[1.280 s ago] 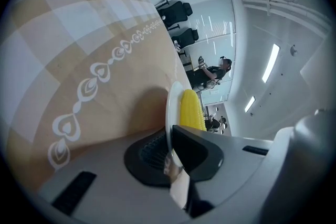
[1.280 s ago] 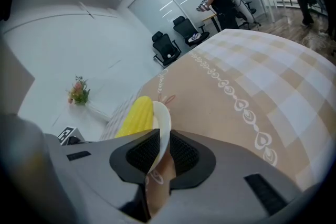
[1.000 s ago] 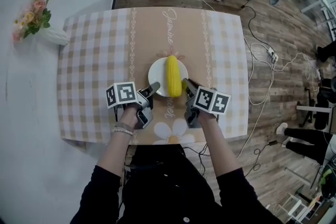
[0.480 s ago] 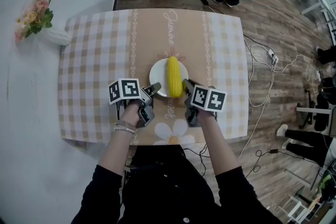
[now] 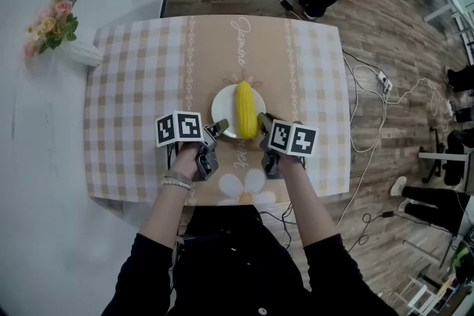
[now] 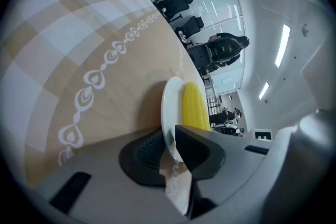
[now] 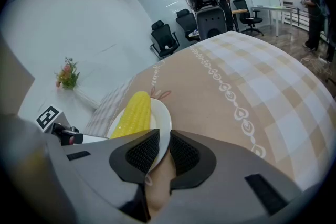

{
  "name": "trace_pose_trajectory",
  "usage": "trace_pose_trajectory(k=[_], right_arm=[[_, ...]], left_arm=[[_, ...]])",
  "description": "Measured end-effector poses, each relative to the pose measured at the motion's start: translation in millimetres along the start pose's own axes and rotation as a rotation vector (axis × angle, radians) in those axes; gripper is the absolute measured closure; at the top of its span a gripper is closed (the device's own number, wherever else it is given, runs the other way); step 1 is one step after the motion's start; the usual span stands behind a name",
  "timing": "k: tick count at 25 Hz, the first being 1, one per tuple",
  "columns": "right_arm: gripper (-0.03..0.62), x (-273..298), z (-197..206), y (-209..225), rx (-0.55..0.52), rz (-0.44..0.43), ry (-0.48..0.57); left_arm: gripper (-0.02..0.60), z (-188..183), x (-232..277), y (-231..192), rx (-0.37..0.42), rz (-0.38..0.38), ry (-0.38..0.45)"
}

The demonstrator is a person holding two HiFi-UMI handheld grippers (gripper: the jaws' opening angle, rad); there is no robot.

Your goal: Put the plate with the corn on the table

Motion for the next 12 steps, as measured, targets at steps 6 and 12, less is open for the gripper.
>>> trace_pose_trajectory(k=[6,12], right_arm=[[0.501,0,0,0,-0.008,0.007,0.002],[0.5,0,-1,0,-0.01,-0.002,0.007]], left_arm=[[0.517,3,-6,-3,0.019,-0.01,-0.016],[0.514,3,-13,-5,0.051,-0.047,-0.005]])
Point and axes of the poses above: the fingertips, and each gripper's own axes: x forward along the fingers, y to its right, z out of its underside, the point moved 3 cm from there along -x, backward along the fingers, and after that the axes turned 7 degrees about x, right-handed, at the moved point
